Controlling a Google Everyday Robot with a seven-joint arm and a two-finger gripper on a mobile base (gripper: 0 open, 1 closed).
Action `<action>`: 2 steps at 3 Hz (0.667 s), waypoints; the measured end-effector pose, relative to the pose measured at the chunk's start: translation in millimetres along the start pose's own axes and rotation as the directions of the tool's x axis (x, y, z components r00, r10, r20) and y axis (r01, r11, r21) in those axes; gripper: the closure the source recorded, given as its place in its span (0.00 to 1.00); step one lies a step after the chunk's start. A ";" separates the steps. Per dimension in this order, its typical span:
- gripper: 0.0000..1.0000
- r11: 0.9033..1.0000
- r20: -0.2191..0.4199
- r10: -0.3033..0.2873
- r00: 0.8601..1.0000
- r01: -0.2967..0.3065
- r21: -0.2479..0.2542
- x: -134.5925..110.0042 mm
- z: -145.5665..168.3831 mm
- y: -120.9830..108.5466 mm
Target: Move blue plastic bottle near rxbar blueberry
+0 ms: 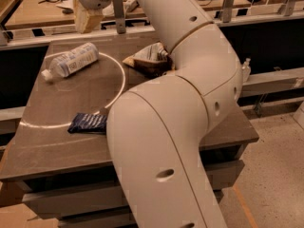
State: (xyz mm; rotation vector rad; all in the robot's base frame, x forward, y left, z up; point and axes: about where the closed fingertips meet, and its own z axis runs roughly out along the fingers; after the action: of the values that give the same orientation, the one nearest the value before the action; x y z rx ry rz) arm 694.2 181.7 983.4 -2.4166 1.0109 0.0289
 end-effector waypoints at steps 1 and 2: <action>0.37 0.996 -0.114 0.052 0.992 -0.043 0.080 0.5 -23.7 -5.3; 0.13 0.982 -0.149 0.090 0.985 -0.063 0.179 -12.0 -35.3 -5.8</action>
Offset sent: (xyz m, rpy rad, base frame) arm -0.0656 -0.0014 -0.0728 -0.0734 -0.1206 -0.2184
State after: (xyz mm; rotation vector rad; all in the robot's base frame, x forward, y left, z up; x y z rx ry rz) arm 683.3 176.5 1019.2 -2.2481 1.1272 -0.2170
